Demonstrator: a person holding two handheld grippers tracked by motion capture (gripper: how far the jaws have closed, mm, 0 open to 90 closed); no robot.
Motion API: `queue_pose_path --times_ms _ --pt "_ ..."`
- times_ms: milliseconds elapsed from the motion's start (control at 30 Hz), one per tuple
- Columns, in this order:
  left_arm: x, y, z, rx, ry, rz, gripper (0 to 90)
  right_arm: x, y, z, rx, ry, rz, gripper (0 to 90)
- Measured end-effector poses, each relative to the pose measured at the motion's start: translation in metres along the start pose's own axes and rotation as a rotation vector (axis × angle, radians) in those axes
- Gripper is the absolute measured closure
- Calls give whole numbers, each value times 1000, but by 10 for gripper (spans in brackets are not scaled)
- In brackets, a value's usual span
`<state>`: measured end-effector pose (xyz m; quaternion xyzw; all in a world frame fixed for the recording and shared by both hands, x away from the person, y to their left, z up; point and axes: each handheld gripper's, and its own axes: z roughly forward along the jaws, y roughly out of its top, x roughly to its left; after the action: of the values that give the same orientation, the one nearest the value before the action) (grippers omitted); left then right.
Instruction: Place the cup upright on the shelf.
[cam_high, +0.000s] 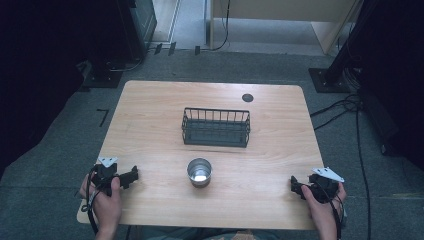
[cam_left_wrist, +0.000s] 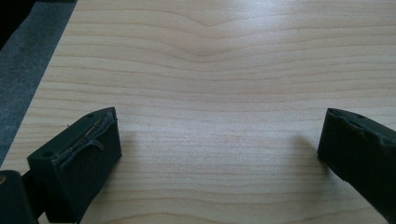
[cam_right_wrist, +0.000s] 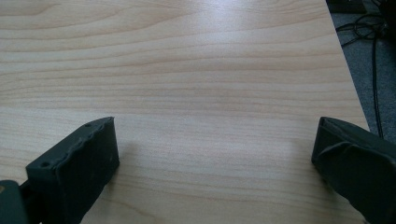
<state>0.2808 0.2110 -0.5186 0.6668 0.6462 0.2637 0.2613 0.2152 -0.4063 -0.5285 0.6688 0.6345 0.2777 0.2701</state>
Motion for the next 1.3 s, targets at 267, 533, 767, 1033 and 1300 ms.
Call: queue_pose_path --times_ms 267,533,767,1033,1300 --pt "0 0 0 0 0 0 0 5 1 0 7 -12 13 0" --pt "0 0 0 0 0 0 0 17 13 -6 -28 10 10 0" --pt "0 0 0 0 0 0 0 33 28 -14 -56 47 -5 0" --pt "0 0 0 0 0 0 0 57 47 -18 -85 98 -44 0" --pt "0 0 0 0 0 0 0 91 67 -23 -124 156 -78 0"
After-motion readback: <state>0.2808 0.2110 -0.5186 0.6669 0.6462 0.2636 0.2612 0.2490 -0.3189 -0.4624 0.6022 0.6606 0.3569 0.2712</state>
